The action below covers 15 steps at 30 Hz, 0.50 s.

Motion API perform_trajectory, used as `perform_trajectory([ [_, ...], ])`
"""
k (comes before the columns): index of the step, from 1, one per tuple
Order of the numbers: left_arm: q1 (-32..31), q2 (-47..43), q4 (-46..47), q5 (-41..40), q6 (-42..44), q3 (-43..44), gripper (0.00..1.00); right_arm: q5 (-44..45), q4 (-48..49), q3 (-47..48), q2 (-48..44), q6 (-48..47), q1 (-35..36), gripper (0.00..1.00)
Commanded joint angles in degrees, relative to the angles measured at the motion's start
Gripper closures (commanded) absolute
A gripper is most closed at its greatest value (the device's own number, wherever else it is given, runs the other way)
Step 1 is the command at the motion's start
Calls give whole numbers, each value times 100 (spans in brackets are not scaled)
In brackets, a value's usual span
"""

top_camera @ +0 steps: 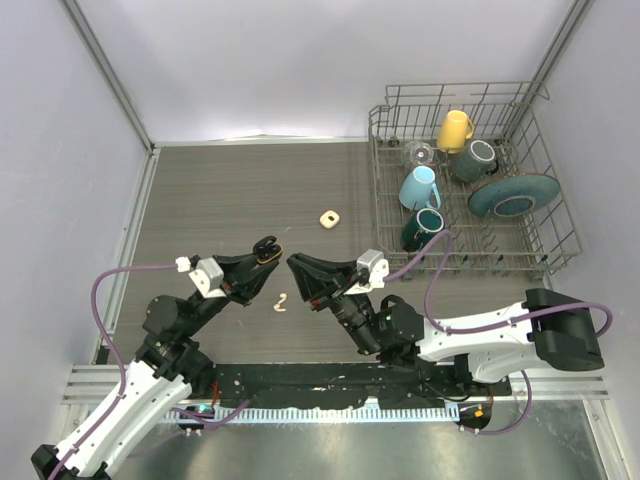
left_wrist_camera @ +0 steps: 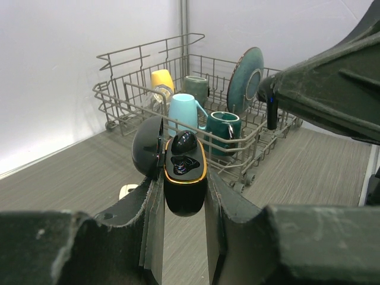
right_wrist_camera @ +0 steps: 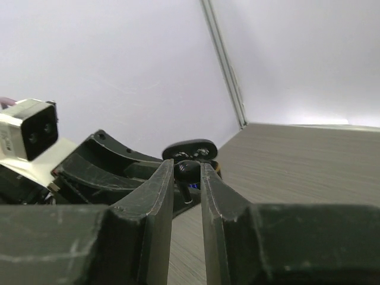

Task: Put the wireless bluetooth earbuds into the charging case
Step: Pick up the earbud from the center of the board, then place the earbud in the charging case.

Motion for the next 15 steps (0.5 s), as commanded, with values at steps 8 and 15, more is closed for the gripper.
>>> perform_trajectory([
  [8, -15, 116, 519, 374, -93, 12, 100, -627, 474, 809, 262, -333, 39, 99],
  [15, -15, 63, 554, 497, -119, 21, 100, -469, 482, 1055, 692, -561, 22, 99],
])
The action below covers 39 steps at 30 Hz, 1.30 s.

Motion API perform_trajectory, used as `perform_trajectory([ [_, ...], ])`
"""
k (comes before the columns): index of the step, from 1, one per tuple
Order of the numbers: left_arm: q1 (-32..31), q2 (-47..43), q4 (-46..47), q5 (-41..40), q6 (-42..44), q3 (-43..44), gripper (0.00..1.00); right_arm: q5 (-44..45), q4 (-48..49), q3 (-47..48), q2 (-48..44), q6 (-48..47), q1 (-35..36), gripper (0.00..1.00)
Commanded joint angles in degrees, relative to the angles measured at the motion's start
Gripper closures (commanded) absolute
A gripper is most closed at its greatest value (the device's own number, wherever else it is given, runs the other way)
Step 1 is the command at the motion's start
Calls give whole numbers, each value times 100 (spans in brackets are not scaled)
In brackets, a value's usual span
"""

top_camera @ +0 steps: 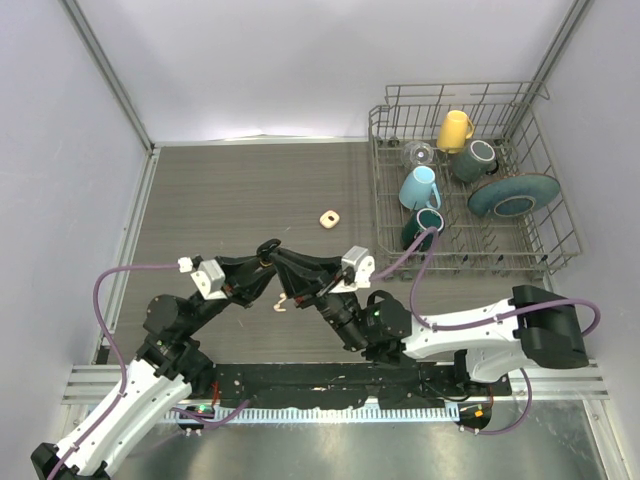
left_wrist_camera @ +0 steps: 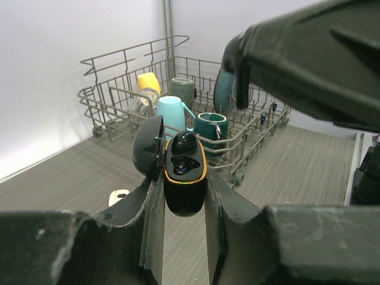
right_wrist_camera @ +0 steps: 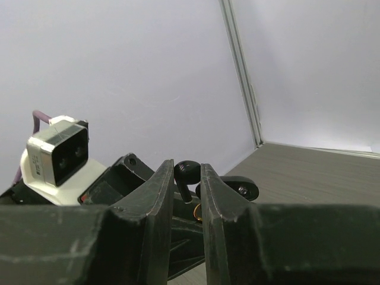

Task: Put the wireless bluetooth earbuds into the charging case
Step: Place the earbud in the charging case.

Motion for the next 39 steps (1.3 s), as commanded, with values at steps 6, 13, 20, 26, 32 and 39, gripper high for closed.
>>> perform_trajectory([
  [6, -15, -46, 458, 279, -126, -3, 100, 91, -291, 580, 302, -41, -57, 99],
  [13, -23, -20, 564, 332, -143, -21, 100, 126, -468, 571, 320, 91, -180, 99],
  [20, -15, -20, 827, 367, -231, -126, 100, 170, -477, 475, 337, 284, -268, 99],
  [26, -15, -28, 863, 350, -240, -144, 100, 144, -565, 440, 399, 522, -312, 99],
  [32, -23, -81, 863, 262, -249, -170, 100, 91, -547, 299, 408, 698, -312, 99],
  [39, -15, -169, 801, 201, -240, -152, 100, 126, -530, 132, 425, 882, -312, 99],
])
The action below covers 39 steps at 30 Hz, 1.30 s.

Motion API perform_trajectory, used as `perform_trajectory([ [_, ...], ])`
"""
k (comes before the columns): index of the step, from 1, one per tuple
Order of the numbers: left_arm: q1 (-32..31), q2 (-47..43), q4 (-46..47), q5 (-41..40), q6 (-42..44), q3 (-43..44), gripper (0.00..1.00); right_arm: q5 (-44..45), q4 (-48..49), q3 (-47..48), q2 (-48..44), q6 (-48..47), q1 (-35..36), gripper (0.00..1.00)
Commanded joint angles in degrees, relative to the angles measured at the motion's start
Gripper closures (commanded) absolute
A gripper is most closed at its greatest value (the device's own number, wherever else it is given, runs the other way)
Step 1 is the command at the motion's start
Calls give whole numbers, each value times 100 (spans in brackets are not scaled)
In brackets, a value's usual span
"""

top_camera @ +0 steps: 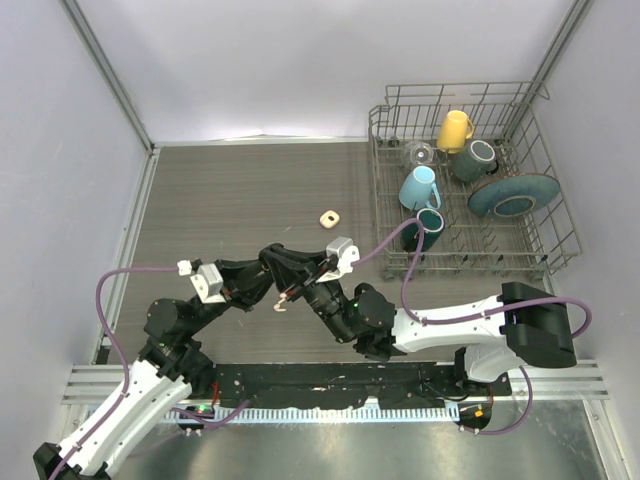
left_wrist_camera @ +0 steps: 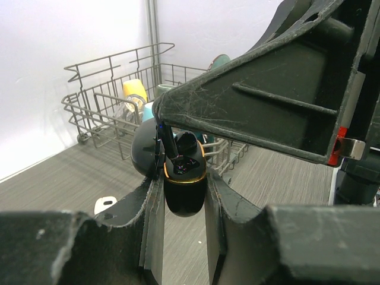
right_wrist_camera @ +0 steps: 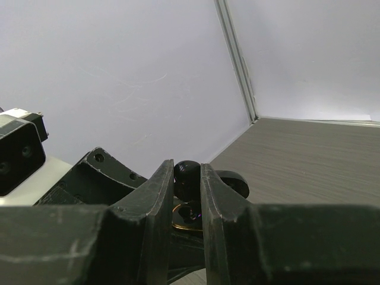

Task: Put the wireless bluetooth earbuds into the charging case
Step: Place the earbud in the charging case.

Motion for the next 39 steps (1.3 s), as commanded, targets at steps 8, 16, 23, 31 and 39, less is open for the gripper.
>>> perform_trajectory([
  [8, -26, -222, 258, -167, 66, 97, 100, -32, 234, -442, -49, 293, -15, 99],
  [16, -26, -257, 215, -220, 66, 106, 100, -163, 155, -398, 74, 398, -15, 99],
  [23, -26, -415, 144, -431, 92, 79, 100, -111, -266, -478, -40, 530, -15, 99],
  [31, -26, -486, 91, -519, 128, 71, 100, 249, -1014, -390, -295, 311, -15, 99],
  [39, -17, -407, 109, -414, 145, 88, 100, 522, -1814, 58, -261, -58, -15, 97],
])
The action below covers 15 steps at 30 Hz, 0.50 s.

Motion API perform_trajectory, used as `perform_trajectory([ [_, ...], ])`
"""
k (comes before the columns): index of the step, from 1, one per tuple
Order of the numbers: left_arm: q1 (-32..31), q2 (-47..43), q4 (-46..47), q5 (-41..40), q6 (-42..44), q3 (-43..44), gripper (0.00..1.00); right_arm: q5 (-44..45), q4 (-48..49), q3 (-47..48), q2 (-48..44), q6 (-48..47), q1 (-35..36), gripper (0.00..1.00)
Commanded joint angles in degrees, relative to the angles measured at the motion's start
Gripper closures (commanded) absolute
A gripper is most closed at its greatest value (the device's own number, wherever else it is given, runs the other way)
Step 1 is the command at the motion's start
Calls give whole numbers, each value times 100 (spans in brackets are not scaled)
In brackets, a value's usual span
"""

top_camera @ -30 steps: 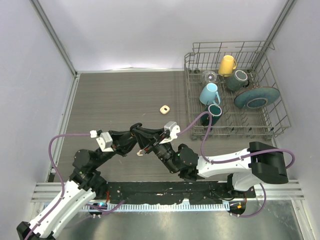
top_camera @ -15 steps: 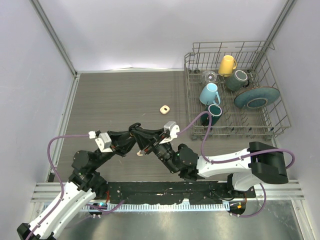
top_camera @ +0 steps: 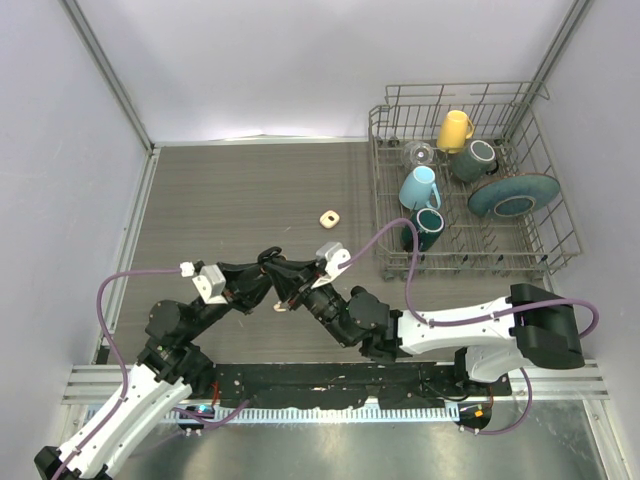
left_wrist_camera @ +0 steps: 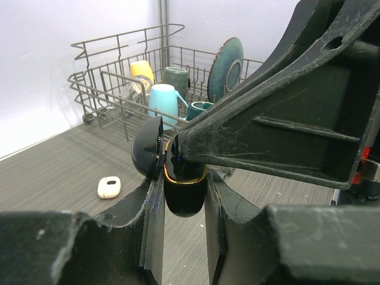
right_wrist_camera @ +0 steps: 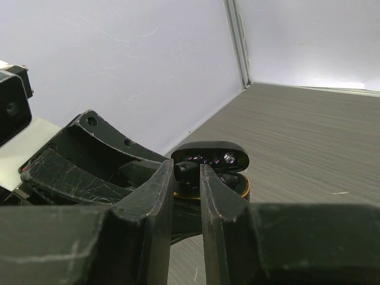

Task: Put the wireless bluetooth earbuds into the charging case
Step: Place the earbud in the charging case.

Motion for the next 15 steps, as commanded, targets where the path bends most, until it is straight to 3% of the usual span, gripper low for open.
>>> perform_trajectory([
  [1, 16, -26, 749, -86, 108, 184, 100, 557, -913, 379, 0, -421, -28, 96],
  [15, 16, -35, 723, -173, 152, 184, 100, 856, -1055, 600, -9, -422, -28, 76],
])
